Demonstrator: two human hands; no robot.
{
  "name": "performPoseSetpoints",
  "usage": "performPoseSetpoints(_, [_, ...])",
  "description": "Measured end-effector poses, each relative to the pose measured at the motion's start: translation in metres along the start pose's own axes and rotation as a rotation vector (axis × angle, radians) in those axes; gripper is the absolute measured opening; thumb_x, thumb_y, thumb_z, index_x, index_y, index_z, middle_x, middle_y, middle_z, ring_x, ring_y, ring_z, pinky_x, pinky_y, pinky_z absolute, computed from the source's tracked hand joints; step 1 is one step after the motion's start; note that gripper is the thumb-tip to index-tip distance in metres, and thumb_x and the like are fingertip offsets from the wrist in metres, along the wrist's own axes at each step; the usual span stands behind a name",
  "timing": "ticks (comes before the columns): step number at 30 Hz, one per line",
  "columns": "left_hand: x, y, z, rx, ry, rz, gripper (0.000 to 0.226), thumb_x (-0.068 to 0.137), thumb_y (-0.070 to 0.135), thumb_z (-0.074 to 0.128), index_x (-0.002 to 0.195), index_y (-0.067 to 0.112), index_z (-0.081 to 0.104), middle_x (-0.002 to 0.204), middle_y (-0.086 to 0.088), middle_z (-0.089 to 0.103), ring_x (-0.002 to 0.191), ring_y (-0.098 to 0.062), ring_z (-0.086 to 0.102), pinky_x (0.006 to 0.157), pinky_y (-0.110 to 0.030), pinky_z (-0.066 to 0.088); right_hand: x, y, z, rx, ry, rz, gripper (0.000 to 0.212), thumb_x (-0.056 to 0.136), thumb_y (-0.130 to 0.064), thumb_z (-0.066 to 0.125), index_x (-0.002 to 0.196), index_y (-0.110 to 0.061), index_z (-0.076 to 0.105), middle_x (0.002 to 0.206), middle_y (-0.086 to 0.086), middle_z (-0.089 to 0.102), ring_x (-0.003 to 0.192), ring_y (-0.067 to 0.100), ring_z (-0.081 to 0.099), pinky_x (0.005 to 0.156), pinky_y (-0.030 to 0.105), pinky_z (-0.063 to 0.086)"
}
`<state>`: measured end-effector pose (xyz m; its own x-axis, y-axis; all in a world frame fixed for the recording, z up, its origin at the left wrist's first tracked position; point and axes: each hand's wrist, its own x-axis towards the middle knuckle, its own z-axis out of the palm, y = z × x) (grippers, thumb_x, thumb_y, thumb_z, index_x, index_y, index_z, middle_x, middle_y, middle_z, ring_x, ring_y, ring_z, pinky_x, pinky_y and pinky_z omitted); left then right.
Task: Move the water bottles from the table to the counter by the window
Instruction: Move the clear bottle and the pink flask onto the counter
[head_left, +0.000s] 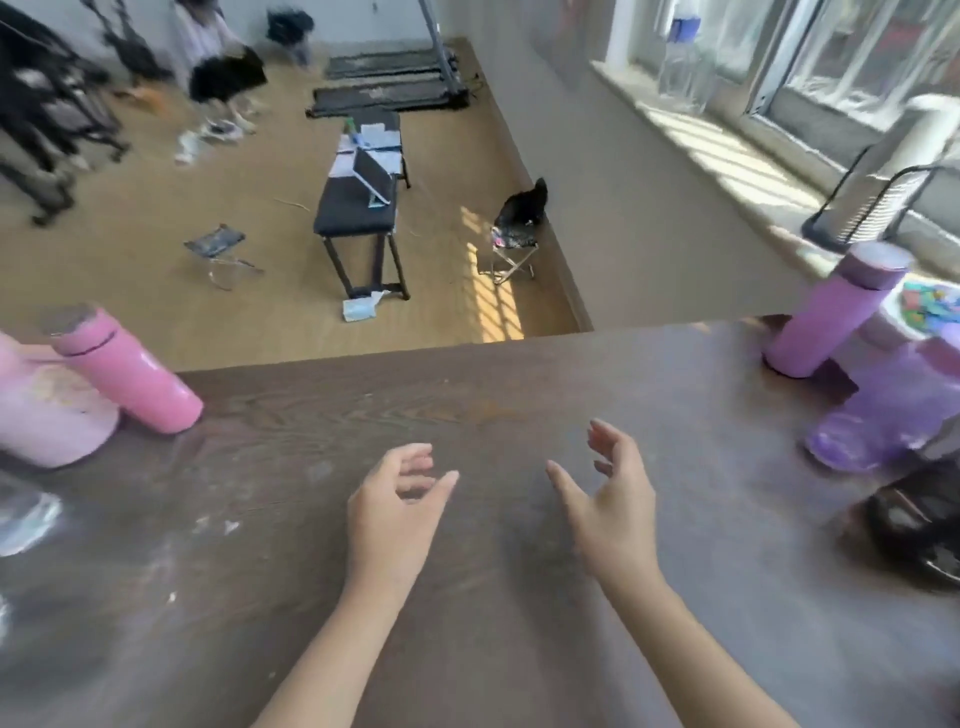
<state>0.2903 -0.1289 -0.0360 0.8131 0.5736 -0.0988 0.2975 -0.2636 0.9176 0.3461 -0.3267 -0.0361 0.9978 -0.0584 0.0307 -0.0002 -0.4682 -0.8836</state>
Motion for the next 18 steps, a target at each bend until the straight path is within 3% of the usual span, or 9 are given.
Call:
performPoseSetpoints(3, [0.012,-0.023,-0.068,-0.007,0.189,-0.078,0.028,0.083,0.022,0.086,0.108,0.022,0.075,0.098,0.006,0.077,0.078,0.005,0.07,0.066,-0.003,0.049,0.006,-0.04,0.065,0.006,-0.19,-0.071,0.073,0.089,-0.025,0.081,0.151,-0.012,0.045,0.148,0.002,0.055,0.135,0.018,0.053,0.111,0.033,0.045])
performPoseSetpoints(6, [0.015,-0.049,-0.126,0.004,0.299,-0.195,0.034,0.081,0.026,0.087,0.11,0.021,0.072,0.102,0.004,0.076,0.07,0.011,0.066,0.067,-0.012,0.05,0.007,-0.079,0.131,0.016,-0.352,-0.132,0.074,0.089,-0.026,0.082,0.151,-0.013,0.044,0.15,0.004,0.054,0.138,0.018,0.051,0.113,0.036,0.044])
performPoseSetpoints(8, [0.015,-0.069,-0.158,0.023,0.394,-0.267,0.043,0.08,0.028,0.089,0.117,0.019,0.069,0.108,0.0,0.075,0.072,0.005,0.068,0.074,-0.022,0.051,0.004,-0.103,0.174,0.025,-0.444,-0.154,0.075,0.089,-0.028,0.082,0.151,-0.015,0.043,0.15,0.004,0.054,0.139,0.018,0.051,0.112,0.035,0.043])
performPoseSetpoints(10, [0.015,-0.086,-0.187,0.027,0.515,-0.31,0.059,0.08,0.029,0.089,0.131,0.014,0.062,0.123,-0.005,0.071,0.091,-0.005,0.069,0.083,-0.025,0.055,0.002,-0.126,0.216,0.047,-0.52,-0.172,0.075,0.087,-0.028,0.083,0.15,-0.015,0.043,0.149,0.004,0.054,0.138,0.017,0.051,0.111,0.034,0.043])
performPoseSetpoints(12, [0.021,-0.099,-0.212,0.022,0.615,-0.356,0.081,0.082,0.031,0.087,0.15,0.009,0.049,0.144,-0.009,0.061,0.124,-0.022,0.065,0.096,-0.022,0.054,0.0,-0.147,0.257,0.067,-0.593,-0.187,0.077,0.086,-0.027,0.085,0.15,-0.014,0.044,0.149,0.005,0.054,0.138,0.018,0.051,0.11,0.031,0.042])
performPoseSetpoints(15, [0.037,-0.108,-0.234,0.022,0.678,-0.412,0.111,0.085,0.035,0.085,0.168,0.003,0.018,0.174,-0.015,0.029,0.162,-0.028,0.028,0.13,-0.036,0.026,-0.002,-0.172,0.312,0.069,-0.67,-0.209,0.084,0.082,-0.029,0.088,0.151,-0.011,0.043,0.151,0.007,0.052,0.139,0.02,0.05,0.107,0.026,0.04])
performPoseSetpoints(18, [0.06,-0.113,-0.241,-0.009,0.717,-0.438,0.123,0.088,0.034,0.083,0.167,-0.002,-0.005,0.18,-0.016,0.001,0.169,-0.026,0.002,0.134,-0.034,0.005,-0.002,-0.188,0.354,0.044,-0.718,-0.234,0.092,0.079,-0.029,0.09,0.153,-0.008,0.039,0.156,0.008,0.048,0.142,0.022,0.047,0.101,0.023,0.036])
